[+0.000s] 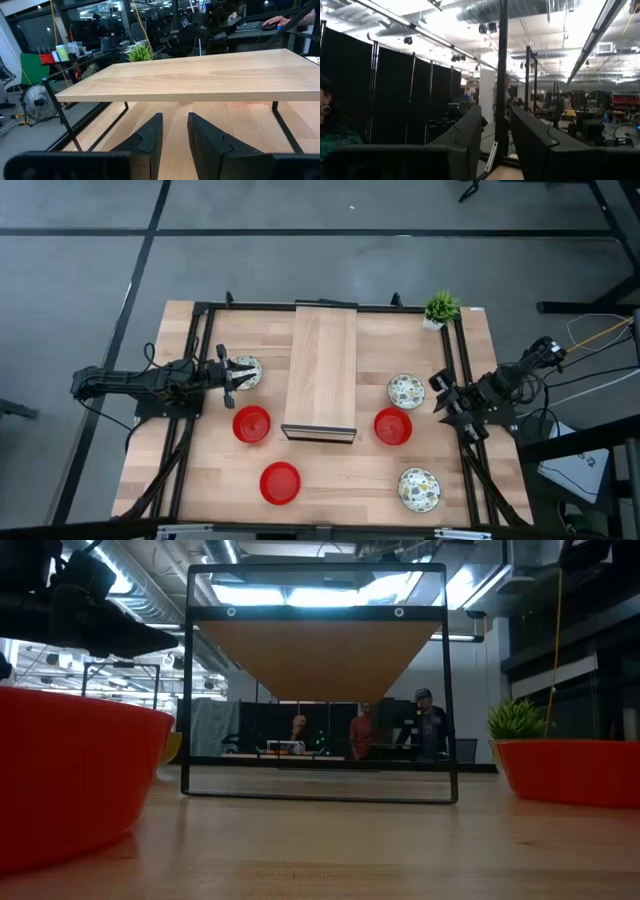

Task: Pick & Place Mini bowls
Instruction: Put the right red bowl on the shelf

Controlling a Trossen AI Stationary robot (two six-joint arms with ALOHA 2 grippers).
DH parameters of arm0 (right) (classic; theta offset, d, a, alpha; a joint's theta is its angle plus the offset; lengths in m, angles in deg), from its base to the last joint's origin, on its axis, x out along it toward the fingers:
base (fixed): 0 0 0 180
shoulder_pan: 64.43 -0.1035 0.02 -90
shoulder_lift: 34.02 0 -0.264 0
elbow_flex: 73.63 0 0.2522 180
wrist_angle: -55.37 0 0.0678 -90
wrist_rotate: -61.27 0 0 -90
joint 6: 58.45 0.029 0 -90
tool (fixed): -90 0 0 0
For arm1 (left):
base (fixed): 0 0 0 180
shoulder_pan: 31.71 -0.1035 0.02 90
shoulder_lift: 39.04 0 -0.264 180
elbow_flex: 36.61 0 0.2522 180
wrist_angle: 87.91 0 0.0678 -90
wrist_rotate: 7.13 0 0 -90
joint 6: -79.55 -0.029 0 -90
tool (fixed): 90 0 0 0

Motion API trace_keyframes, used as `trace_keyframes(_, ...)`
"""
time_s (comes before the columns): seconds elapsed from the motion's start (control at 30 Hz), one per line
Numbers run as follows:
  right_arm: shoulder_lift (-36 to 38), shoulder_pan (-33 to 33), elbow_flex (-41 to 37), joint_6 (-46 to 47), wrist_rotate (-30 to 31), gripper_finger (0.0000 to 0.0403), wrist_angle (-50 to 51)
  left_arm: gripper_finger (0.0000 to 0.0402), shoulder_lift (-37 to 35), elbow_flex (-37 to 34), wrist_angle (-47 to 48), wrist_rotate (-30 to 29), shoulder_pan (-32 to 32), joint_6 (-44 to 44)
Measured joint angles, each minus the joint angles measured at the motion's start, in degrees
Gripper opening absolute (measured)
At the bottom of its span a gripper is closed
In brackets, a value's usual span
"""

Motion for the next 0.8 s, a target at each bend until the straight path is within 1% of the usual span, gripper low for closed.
trace_keyframes(0.1, -5.5, 0.0, 3.2, 0.0, 0.0, 0.0106, 0.1, 0.0086, 0.0, 0.0, 0.0, 0.0, 0.0, 0.0)
trace_keyframes(0.3, -16.2, 0.0, 10.7, -0.2, 0.5, 0.0106, 3.7, 0.0086, 0.0, 0.0, 0.0, 0.0, 0.0, 0.0)
trace_keyframes(0.5, -23.8, 0.0, 17.7, 2.5, 2.0, 0.0106, 10.8, 0.0086, 0.0, 0.0, 0.0, 0.0, 0.0, 0.0)
trace_keyframes(0.8, -33.6, 0.0, 23.7, 9.4, 2.0, 0.0106, 18.6, 0.0086, 0.0, 0.0, 0.0, 0.0, 0.0, 0.0)
